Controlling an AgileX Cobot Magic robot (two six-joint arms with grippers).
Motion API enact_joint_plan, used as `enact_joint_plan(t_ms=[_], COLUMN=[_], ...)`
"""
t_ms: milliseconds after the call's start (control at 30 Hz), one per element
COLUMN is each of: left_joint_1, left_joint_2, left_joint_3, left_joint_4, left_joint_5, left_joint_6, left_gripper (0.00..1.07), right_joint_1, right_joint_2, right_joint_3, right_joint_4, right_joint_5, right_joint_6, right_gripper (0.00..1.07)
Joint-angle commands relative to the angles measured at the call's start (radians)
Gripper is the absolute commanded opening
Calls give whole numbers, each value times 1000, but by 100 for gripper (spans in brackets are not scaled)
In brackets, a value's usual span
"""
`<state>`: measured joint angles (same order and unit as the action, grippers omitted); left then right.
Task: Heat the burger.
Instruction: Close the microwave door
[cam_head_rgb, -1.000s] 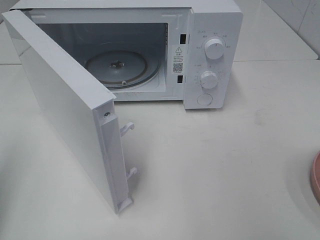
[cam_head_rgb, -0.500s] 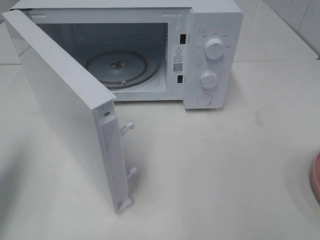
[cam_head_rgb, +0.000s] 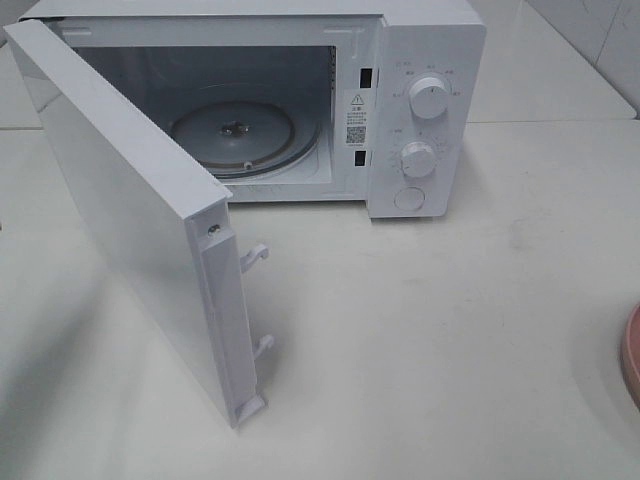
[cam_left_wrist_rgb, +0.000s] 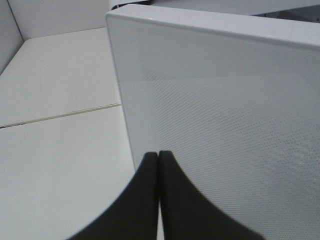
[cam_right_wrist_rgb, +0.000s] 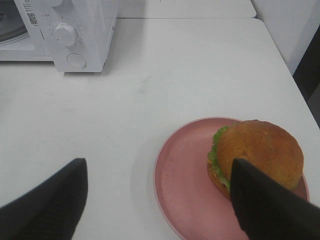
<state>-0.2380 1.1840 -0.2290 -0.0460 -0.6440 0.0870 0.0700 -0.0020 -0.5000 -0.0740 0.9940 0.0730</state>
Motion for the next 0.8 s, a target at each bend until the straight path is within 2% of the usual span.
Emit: enact_joint_plan(t_ms=[33, 233, 567, 667, 800], left_joint_1=[-44, -109, -264, -274, -319], left_joint_2=[43, 118, 269, 281, 329], left_joint_3=[3, -11, -96, -105, -168], left_joint_4=[7, 7, -19, -26, -36], left_joint_5=[-61, -110, -164, -168, -170], left_joint_6=[-27, -46, -46, -46, -46], left_gripper=[0, 0, 0, 0, 0], right_joint_1=[-3, -3, -3, -3, -3], right_joint_2=[-31, -31, -31, -31, -31], right_joint_3=[2, 2, 2, 2, 2], right_joint_4=[3, 3, 3, 3, 3], right_joint_5=[4, 4, 4, 4, 4], right_joint_6=[-17, -17, -16, -16, -16], right_gripper=[76, 76, 76, 76, 76])
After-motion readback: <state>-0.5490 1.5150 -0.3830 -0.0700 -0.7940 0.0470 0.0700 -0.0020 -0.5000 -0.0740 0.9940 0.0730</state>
